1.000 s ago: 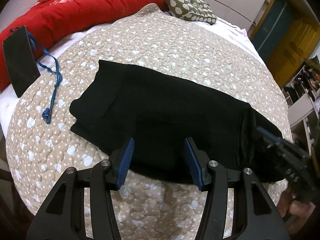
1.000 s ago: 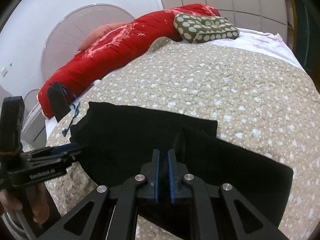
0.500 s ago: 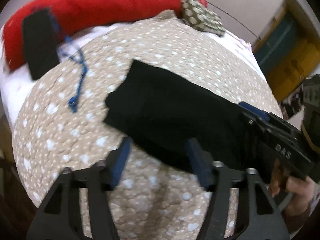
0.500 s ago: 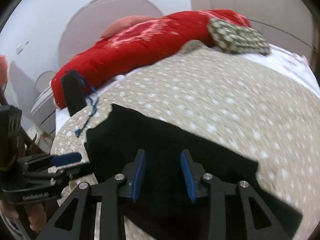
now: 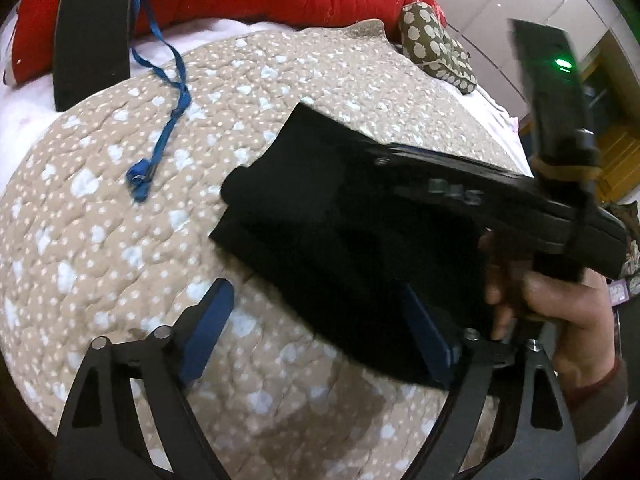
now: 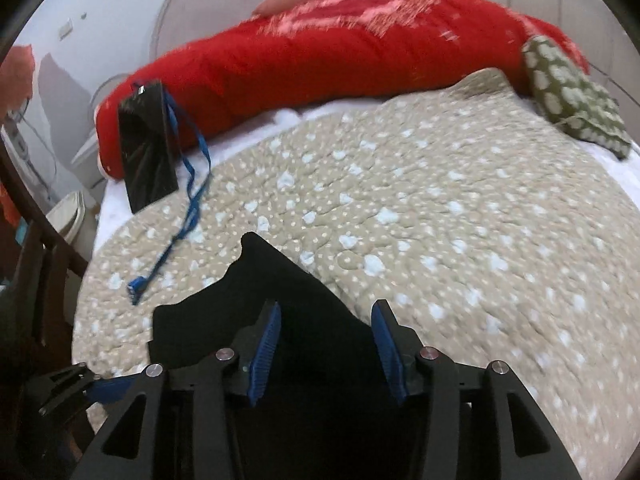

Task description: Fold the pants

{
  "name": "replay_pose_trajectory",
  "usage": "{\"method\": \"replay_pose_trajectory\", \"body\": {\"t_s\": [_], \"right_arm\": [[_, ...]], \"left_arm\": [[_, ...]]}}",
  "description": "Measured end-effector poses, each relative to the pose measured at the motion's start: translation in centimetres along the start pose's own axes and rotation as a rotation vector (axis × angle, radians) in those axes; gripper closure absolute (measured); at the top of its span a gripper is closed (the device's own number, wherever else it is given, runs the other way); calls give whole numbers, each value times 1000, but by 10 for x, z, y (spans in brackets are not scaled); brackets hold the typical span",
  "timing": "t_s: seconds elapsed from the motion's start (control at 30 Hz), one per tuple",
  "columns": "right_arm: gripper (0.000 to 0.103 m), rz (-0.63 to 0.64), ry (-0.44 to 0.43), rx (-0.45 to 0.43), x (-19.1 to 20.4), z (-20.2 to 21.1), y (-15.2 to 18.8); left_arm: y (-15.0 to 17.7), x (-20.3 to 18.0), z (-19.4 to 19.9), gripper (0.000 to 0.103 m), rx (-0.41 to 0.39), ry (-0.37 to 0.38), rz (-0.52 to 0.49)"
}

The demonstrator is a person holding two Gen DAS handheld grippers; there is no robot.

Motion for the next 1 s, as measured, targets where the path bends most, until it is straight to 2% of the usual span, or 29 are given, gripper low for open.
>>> {"method": "replay_pose_trajectory", "body": {"t_s": [0.1, 0.13, 0.17, 0.2, 0.23, 0.3, 0.33, 0.4, 0.47, 0.53, 0.6, 0.7, 0.77, 0.8, 0.87, 0.93, 0.97, 1.0], "right_arm": [[59, -2, -75, -6, 3, -13, -6], [63, -14, -91, -20, 3, -14, -6], [72, -26, -99, -28, 4, -15, -6], [82, -43, -102, -38, 4, -13, -3], [86, -48, -113, -50, 4, -8, -2], [91, -71, -151, -104, 2, 12, 3], [91, -87, -170, -131, -1, 24, 6], [92, -115, -197, -228, -7, 65, 19], [92, -143, -189, -325, -19, 110, 41], [92, -184, -193, -390, -34, 142, 66], [102, -255, -174, -443, -57, 168, 99], [102, -373, -181, -501, -90, 194, 155], [102, -510, -129, -492, -118, 193, 198], [102, -552, -120, -483, -126, 191, 210], [99, -626, -156, -471, -133, 183, 233], [88, -652, -172, -458, -131, 176, 242], [73, -645, -177, -447, -127, 173, 242], [63, -635, -186, -441, -125, 172, 240]], "left_arm": [[-7, 1, -5, 17, -16, 16, 13], [-9, 3, -4, 24, -31, 33, 19], [-10, 2, -1, 37, -41, 49, 21], [-11, 2, 0, 62, -33, 47, 17], [-12, -1, 2, 69, -24, 27, -1], [-16, -10, 15, 75, -59, 13, -48], [-16, -22, 30, 76, -104, 3, -92], [-10, -48, 55, 76, -162, 31, -167], [1, -77, 73, 76, -193, 51, -249], [17, -116, 82, 76, -205, 76, -357], [30, -147, 77, 76, -177, 97, -439], [57, -192, 42, 76, -85, 116, -556], [76, -215, 5, 76, 0, 104, -615], [82, -221, -14, 77, 38, 80, -629], [90, -221, -30, 77, 87, 55, -626], [92, -215, -22, 77, 82, 52, -634], [91, -213, -12, 77, 60, 43, -645], [88, -208, 3, 77, 24, 35, -659]]}}
Point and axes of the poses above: each gripper's, at about its wrist camera, not at the fingertips, and z roughly against the way its jaws point, x to its left, y to its underside, the point moved 7 cm from there along -z, roughly the way its jaws point, and after that the axes turned 15 degrees about x, right-handed, at the moved point
